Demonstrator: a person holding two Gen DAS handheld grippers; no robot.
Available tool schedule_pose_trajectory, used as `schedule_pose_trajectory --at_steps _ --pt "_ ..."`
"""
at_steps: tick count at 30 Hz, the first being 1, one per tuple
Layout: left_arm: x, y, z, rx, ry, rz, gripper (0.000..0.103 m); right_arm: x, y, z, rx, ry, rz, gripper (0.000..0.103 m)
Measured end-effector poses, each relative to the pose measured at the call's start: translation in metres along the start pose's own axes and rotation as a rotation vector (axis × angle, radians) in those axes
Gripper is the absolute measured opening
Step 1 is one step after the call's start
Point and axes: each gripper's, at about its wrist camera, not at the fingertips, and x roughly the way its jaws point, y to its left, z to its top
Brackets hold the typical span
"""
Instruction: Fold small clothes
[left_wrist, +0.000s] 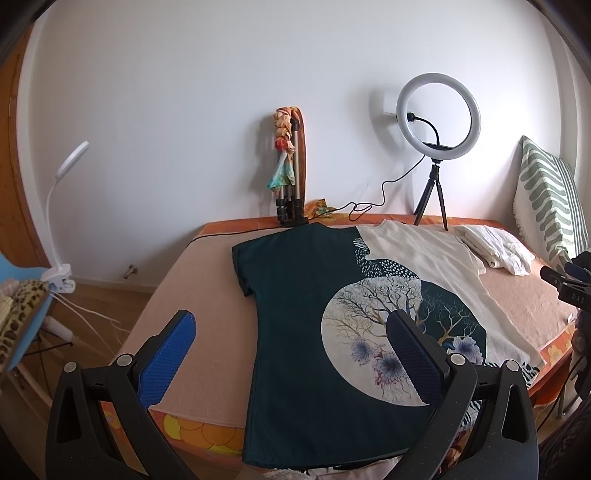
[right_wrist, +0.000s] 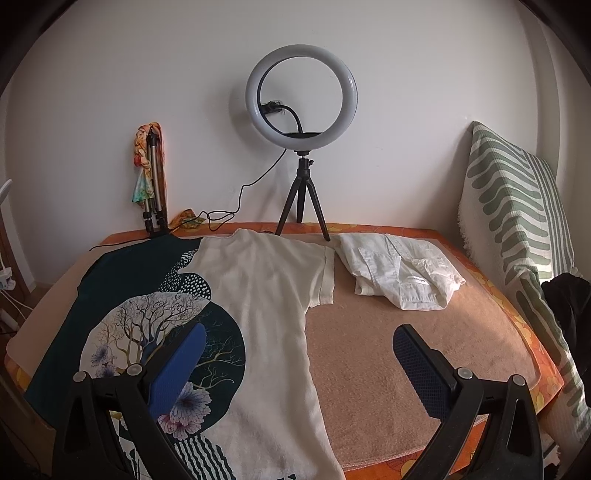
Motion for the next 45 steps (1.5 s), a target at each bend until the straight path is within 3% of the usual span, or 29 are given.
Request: schedule_pose_trajectory --at_steps 4,9,14,18,21,25,29,31,34,45 --pt "0.002 0.006 -0.003 -0.011 0.007 -0.011 0.103 0.001 0.005 0.001 -0.010 -0.002 0.002 0.103" --pt "0.012 0.028 -0.011 -0.097 0.084 -0.102 0.103 0.004 0.013 0.004 -0.015 0.005 0.023 0.103" --pt "0.017 0.051 -0.028 -0.117 0.106 -0.081 0.103 0.009 0.026 0.009 -0.029 0.013 0.064 0.102" --pt "0.029 0.076 -0.048 -0.203 0.176 -0.119 0.102 0.018 0.041 0.015 -0.022 0.043 0.126 0.099" --pt "0.039 0.090 -0.065 -0.266 0.238 -0.158 0.091 0.024 0.057 0.021 -0.053 0.054 0.147 0.096" --pt "0.048 0.091 -0.081 -0.261 0.296 -0.173 0.085 0.033 0.083 0.034 -0.074 0.069 0.206 0.096" --pt "0.060 0.087 -0.094 -0.282 0.374 -0.231 0.075 0.048 0.116 0.053 -0.084 0.099 0.287 0.096" --pt "0.067 0.089 -0.099 -0.309 0.412 -0.258 0.064 0.057 0.138 0.064 -0.104 0.120 0.328 0.096" --pt "0.073 0.090 -0.103 -0.345 0.441 -0.279 0.061 0.073 0.174 0.077 -0.129 0.152 0.380 0.096" --pt "0.087 0.090 -0.111 -0.315 0.493 -0.279 0.047 0.137 0.316 0.107 -0.228 0.284 0.556 0.090"
